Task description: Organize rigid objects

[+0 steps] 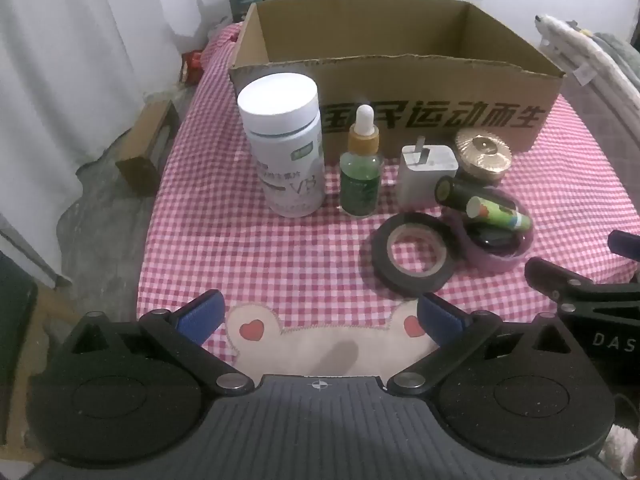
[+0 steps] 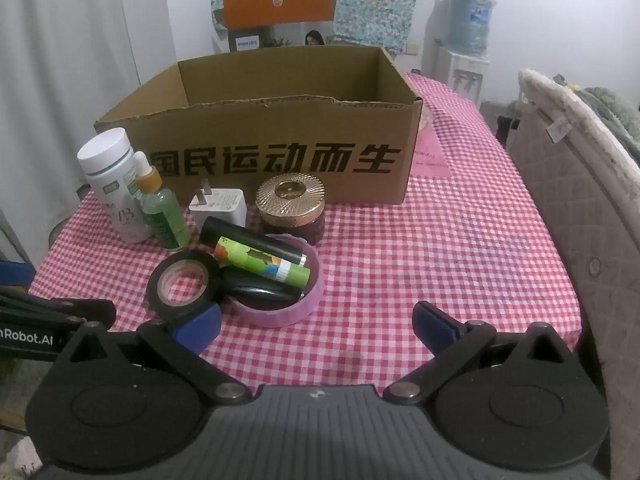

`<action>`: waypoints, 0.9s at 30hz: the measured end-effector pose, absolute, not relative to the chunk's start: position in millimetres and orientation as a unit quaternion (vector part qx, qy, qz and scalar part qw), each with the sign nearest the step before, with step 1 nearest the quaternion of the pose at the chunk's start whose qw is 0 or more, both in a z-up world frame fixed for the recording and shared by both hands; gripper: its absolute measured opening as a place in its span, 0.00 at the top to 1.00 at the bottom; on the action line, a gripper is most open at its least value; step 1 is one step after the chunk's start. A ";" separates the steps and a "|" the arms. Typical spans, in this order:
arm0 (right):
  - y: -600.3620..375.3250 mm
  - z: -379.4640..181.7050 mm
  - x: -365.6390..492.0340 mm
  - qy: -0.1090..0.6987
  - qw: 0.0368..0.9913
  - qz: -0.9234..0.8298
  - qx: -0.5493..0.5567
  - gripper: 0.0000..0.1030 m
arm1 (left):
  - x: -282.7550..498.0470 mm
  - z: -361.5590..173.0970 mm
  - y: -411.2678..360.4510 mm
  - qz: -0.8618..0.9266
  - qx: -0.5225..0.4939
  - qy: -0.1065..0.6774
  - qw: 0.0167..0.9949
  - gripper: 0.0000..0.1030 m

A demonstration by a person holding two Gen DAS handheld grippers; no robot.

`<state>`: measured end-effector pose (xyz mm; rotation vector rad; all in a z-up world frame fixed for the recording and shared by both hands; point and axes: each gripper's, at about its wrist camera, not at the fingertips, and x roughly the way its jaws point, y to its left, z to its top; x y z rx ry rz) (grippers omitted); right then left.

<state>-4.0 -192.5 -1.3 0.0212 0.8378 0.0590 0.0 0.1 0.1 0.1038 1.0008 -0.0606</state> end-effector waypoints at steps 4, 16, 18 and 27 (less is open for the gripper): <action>-192.5 -1.2 -4.1 0.407 0.913 0.029 0.009 0.00 | 0.0 0.4 0.2 -0.030 0.047 0.481 0.875 0.00; -195.7 1.3 -2.6 0.401 0.916 0.027 0.002 0.00 | -0.9 0.9 -2.8 -0.035 0.036 0.479 0.876 0.00; -193.6 2.3 -4.2 0.398 0.917 0.025 0.000 0.00 | -0.6 0.6 -3.6 -0.036 0.036 0.479 0.876 0.00; -196.0 3.2 -5.2 0.396 0.918 0.022 0.006 0.00 | 0.0 0.4 -3.1 -0.035 0.034 0.479 0.876 0.00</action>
